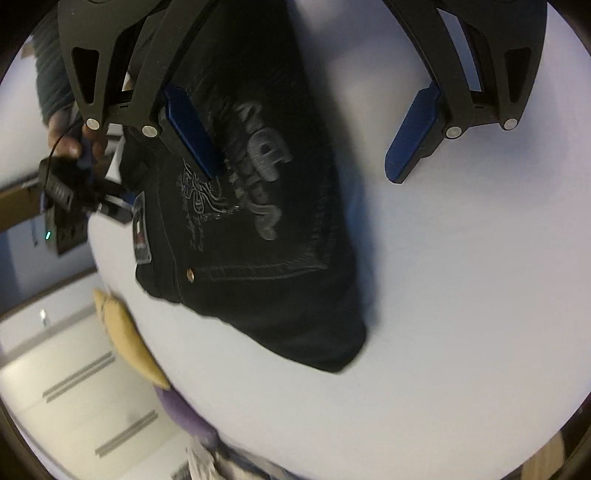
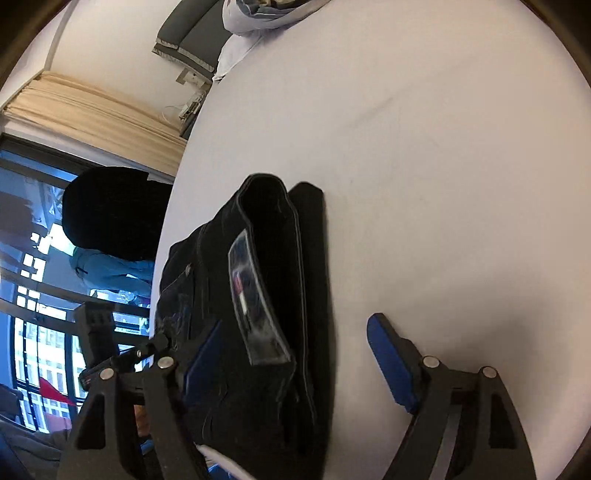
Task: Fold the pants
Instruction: 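Press the folded bundle flat and open both grippers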
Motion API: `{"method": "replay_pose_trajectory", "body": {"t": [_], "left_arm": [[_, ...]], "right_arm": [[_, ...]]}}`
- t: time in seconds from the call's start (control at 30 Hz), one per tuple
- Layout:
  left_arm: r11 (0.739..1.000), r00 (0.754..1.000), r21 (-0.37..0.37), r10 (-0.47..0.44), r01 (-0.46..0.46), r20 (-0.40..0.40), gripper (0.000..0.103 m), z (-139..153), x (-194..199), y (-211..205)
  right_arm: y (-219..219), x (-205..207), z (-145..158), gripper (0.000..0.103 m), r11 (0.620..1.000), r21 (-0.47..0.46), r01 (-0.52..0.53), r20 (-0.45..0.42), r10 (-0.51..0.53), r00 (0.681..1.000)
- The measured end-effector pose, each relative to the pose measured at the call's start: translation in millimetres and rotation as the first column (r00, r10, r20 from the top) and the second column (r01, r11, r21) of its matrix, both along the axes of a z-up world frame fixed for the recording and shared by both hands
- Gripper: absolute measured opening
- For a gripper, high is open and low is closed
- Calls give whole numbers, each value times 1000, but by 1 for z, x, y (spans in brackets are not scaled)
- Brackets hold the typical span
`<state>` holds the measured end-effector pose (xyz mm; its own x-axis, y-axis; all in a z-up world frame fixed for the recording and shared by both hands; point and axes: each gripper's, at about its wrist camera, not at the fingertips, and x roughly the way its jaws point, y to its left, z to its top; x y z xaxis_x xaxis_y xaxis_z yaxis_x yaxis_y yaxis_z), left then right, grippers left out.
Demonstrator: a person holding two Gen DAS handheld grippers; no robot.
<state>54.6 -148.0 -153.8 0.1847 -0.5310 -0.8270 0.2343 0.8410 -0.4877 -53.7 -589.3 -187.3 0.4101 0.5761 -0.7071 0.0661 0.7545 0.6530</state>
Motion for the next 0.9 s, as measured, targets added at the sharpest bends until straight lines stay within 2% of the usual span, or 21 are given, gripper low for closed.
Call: {"method": "replay_pose_trajectory", "body": {"t": [0.03,0.07,0.1,0.13,0.27,0.37,0.43,0.53,0.67,0.77,0.9], "left_arm": [[999,1000,24,-21,21,-3,92,-2,1,-10],[999,1000,39,-29,29,1,91,2,1,-11],[998,999,44,-39,39,2,81,4,0,-15],[998,999,34,-51,51,-5,65,6,-2,-15],[996,997,60,-73,72,11,51,11,-4,-25],[993,995,76,-89,86,37,37,20,-8,-27],[991,993,96,-103,97,60,29,27,-11,-27],[992,993,83,-99,94,64,24,35,-14,-14],[997,997,23,-68,67,48,22,47,-4,5],[999,993,15,-39,38,108,21,73,7,32],[999,979,34,-16,9,202,22,107,38,68]], "right_arm": [[4,3,-1,73,1000,-5,-8,-8,8,1000],[7,2,-1,57,999,-15,-29,-23,28,999],[14,3,-2,51,998,-35,-49,-35,48,998],[22,2,0,51,995,-79,-68,-29,66,997],[31,-2,7,43,990,-134,-52,-23,49,999],[51,-10,21,32,962,-265,-64,17,71,997],[63,-14,33,26,947,-315,-61,41,77,996],[73,-11,56,23,933,-356,-54,76,87,993],[96,-3,88,22,920,-387,-55,133,114,985],[113,13,109,22,920,-387,-63,181,143,973],[134,59,122,22,930,-358,-79,215,165,963]]}}
